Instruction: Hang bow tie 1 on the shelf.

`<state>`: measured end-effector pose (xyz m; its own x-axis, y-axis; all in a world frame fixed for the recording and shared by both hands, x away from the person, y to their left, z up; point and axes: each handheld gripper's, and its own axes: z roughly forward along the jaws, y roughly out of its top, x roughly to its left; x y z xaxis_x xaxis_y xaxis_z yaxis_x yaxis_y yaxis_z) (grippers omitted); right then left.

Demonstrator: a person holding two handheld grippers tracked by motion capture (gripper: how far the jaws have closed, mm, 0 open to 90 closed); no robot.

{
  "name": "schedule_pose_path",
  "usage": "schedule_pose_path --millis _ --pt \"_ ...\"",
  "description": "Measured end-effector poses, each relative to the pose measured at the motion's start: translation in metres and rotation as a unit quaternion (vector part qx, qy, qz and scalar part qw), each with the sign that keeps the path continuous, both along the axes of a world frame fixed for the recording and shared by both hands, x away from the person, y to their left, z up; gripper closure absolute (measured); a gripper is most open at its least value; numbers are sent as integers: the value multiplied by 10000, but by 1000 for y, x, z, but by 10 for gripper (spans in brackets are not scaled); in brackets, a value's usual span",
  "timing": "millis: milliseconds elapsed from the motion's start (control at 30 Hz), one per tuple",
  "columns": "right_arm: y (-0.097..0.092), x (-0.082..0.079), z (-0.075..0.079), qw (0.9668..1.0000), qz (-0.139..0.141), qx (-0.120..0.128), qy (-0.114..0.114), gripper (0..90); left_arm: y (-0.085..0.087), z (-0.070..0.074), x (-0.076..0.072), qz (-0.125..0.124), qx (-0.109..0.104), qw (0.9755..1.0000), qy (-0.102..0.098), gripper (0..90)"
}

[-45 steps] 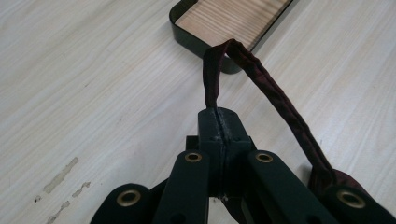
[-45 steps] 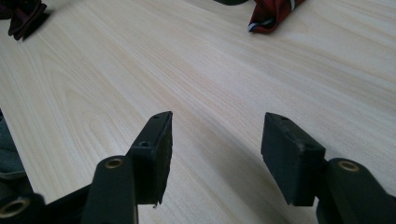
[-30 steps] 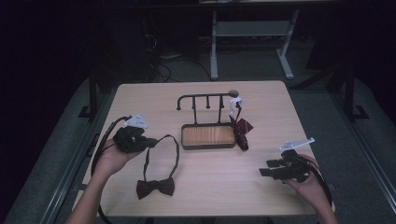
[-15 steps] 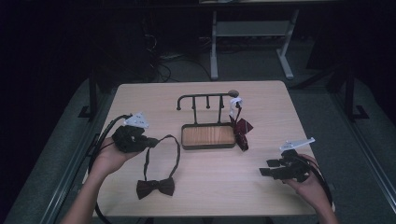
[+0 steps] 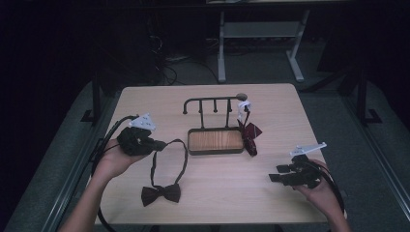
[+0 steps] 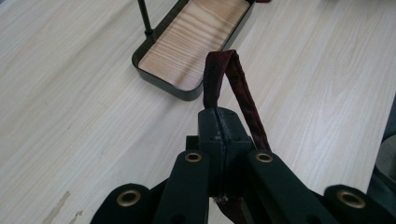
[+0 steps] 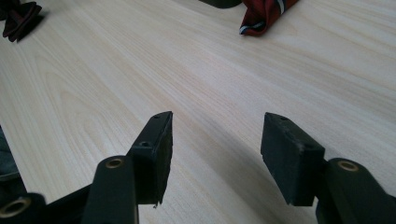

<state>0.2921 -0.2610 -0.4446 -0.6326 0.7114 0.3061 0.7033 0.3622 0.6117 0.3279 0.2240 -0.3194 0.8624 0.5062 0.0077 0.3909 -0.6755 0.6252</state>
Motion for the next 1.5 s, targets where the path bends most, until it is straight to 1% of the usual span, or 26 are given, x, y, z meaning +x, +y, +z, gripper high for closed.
schedule_pose_path --millis 133,167,233,433,467,567,833,967,1100,1133,1233,1500 --pt "-2 1 0 10000 13 8 -40 435 -1 5 -1 -28 10 10000 -18 897" --pt "-2 0 0 10000 -13 3 4 435 -1 7 -1 -40 25 10000 -20 897" --pt "-2 1 0 10000 -16 12 6 435 -1 8 -1 -48 37 10000 -26 897" --pt "-3 0 0 10000 -4 14 -35 435 -4 13 0 -124 52 9999 -51 897" --pt "-3 0 0 10000 -7 16 -40 435 -5 14 -1 -116 35 9999 -22 897" --pt "-3 0 1 10000 -10 8 -42 435 -6 17 0 -167 42 9998 -52 897" --pt "-3 0 1 10000 -22 29 -42 440 -8 23 -1 -175 23 9998 -54 897" --pt "-2 0 1 10000 -1 11 -47 440 -9 26 0 -214 57 9997 -93 897" --pt "-2 0 0 10000 11 18 -42 439 -11 30 0 -214 71 9997 -71 898" --pt "-2 0 0 10000 13 15 -42 440 -11 31 0 -228 82 9996 -107 898" --pt "-3 0 0 10000 6 7 -35 440 -12 34 0 -216 55 9997 -105 898" --pt "-4 0 1 10000 -14 9 -31 440 -17 39 6 -220 99 9996 -156 898"
